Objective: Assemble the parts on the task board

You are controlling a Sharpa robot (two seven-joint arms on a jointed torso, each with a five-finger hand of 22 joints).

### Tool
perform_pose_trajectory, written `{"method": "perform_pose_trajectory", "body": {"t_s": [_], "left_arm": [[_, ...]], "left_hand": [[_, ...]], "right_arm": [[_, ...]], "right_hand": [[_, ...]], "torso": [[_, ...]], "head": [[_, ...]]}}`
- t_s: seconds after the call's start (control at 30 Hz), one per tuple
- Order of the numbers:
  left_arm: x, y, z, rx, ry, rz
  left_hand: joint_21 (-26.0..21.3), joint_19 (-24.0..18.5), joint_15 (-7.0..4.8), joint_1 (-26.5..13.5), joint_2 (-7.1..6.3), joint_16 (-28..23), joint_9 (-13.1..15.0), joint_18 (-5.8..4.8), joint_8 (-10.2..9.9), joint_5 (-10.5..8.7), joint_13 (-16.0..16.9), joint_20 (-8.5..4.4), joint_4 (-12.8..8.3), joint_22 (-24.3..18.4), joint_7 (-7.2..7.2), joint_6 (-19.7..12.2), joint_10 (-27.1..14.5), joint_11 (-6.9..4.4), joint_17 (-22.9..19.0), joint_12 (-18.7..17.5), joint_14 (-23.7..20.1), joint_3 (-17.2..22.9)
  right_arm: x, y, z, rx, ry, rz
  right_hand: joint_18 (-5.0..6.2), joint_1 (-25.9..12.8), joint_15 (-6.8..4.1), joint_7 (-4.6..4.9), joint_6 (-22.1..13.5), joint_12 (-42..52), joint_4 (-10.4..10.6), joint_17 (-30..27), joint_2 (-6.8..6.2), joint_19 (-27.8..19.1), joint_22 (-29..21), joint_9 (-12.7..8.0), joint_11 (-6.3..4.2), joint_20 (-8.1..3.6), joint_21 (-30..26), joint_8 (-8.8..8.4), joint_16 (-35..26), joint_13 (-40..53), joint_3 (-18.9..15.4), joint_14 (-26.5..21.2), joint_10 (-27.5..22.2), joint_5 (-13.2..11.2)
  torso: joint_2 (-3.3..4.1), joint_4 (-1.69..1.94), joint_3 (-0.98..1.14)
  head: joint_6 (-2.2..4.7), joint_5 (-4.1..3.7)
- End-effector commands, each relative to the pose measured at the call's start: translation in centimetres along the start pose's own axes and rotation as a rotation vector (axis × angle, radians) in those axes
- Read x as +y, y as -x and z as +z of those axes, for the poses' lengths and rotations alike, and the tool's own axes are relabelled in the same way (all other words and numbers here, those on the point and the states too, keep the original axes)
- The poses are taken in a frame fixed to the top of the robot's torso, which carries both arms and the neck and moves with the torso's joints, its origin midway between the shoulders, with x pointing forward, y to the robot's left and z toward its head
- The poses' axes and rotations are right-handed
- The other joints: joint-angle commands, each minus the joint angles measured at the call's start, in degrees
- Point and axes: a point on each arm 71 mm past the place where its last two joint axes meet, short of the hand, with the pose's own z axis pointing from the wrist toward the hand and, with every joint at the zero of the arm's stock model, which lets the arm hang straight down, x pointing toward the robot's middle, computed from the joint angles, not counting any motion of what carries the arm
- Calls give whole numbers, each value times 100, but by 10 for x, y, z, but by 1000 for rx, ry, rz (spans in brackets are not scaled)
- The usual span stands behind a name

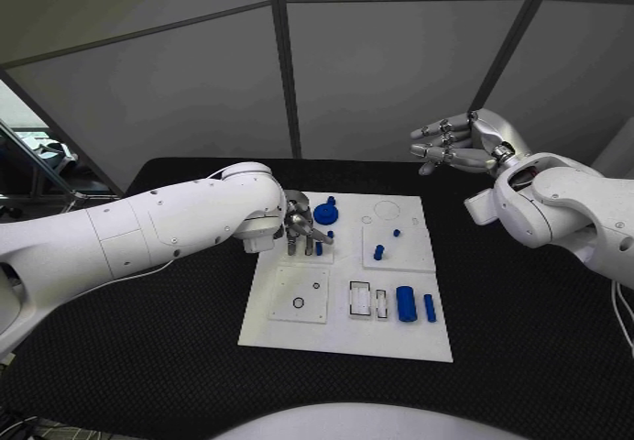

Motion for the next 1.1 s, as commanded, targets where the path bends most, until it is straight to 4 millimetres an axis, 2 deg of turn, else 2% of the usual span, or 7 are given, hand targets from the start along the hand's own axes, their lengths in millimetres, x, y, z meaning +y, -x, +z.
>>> {"method": "perform_pose_trajectory", "body": {"t_s": [0.03,0.2,0.47,0.67,0.87,1.1], "left_arm": [[0,0,0,15,12,20],[-1,0,1,20,15,24],[-1,0,3,23,18,26],[-2,0,4,25,17,26],[-4,-1,4,32,7,32],[-6,-1,5,35,-1,33]], "left_hand": [[31,336,-1,57,11,-22,16,-79,28,-4,-4,-39,-16,809,-6,-60,4,-26,13,-18,33,36],[32,337,-1,81,24,-27,34,-79,40,-2,-4,-39,-33,812,-6,-70,4,-27,18,-18,34,54],[33,338,-1,103,30,-32,48,-80,48,-3,-6,-40,-51,815,-5,-81,2,-27,23,-19,36,67],[29,336,-1,114,36,-34,56,-78,53,-3,-12,-40,-60,809,-5,-86,-1,-27,26,-23,37,76],[31,336,-2,236,57,-54,111,-79,82,-8,-23,-41,-166,815,-7,-126,-9,-29,47,-32,41,149],[30,336,-10,410,211,-81,158,-79,87,-2,-35,-47,-288,820,-24,-166,-17,-42,76,-42,49,337]], "right_arm": [[2,0,1,6,7,-7],[2,-2,2,12,7,-6],[3,-3,2,18,7,-9],[2,-4,3,19,5,-11],[2,-5,4,23,-1,-25],[2,-6,5,25,-9,-40]], "right_hand": [[22,-21,30,-1,22,-37,37,-7,-47,51,-18,6,5,6,-29,37,-23,-19,-2,5,21,40],[22,-18,30,-1,21,-37,40,-8,-42,58,-29,6,5,6,-42,39,-25,-30,0,2,21,54],[22,-15,31,0,22,-37,42,-9,-39,63,-39,7,5,6,-54,40,-26,-41,1,1,21,67],[21,-12,34,4,12,-40,46,-11,-39,72,-60,5,9,8,-80,38,-30,-64,1,-8,13,91],[21,21,36,7,5,-42,33,-16,-36,84,-88,3,12,9,-116,39,-40,-95,14,-27,2,117],[20,62,39,12,0,-42,11,-22,-34,94,-115,3,15,9,-151,41,-50,-127,31,-47,-8,121]], "torso": [[-1,-6,3],[2,-13,7],[-3,3,1],[-4,1,1],[-4,1,2],[-1,4,3]], "head": [[-8,1],[-14,11],[-31,-10],[-28,-28],[-54,-27],[-68,-16]]}}
